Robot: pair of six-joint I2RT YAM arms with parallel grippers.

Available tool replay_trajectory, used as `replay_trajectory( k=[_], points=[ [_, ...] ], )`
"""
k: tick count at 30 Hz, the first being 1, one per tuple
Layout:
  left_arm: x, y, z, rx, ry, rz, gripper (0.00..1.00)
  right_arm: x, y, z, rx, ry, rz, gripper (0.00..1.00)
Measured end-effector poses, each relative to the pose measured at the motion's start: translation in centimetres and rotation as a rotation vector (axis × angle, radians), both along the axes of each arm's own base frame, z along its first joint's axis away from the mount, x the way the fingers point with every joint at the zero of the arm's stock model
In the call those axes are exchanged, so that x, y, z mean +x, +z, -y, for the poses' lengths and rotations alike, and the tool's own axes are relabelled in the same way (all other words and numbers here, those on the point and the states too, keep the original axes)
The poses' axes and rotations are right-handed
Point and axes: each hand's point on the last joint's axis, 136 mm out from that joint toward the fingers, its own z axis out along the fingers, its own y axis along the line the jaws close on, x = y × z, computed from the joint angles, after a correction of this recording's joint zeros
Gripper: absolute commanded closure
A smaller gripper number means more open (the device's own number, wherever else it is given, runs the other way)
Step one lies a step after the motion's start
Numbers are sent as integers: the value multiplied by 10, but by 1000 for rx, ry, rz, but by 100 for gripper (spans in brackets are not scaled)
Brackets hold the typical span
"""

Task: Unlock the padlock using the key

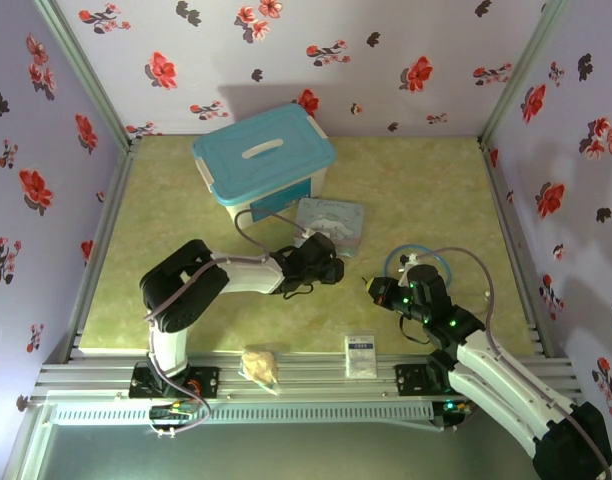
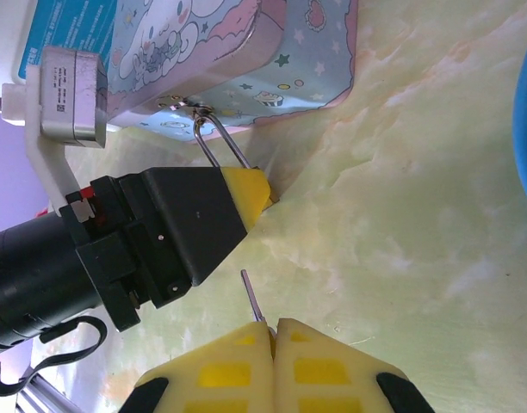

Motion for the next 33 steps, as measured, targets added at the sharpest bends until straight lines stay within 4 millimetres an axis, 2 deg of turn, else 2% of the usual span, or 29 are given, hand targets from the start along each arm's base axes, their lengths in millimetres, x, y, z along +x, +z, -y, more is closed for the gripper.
replay_trajectory(
  k=[3,4,10,15,21,23,33],
  points=[
    [-1,-1,0,-3,6,-7,66,1,1,0,2,1,3,100],
    [-2,-1,0,-4,8,-9,70,1,1,-1,4,2,4,100],
    [-5,-1,4,-33,18,-16,79,1,1,-1,12,-1,4,100],
    [-6,3,6,-84,37,-38,91,3,-12,-7,45,-4,-26,100],
    [-7,5,4,-203,83,-104,95,5,-33,-18,102,-1,-107,100],
    [-6,8,2,-251,103,-123,98,8,-33,-22,124,0,-111,100],
    [-2,21,-8,-474,226,-187,100,18,-34,-38,219,14,-152,100]
  ],
)
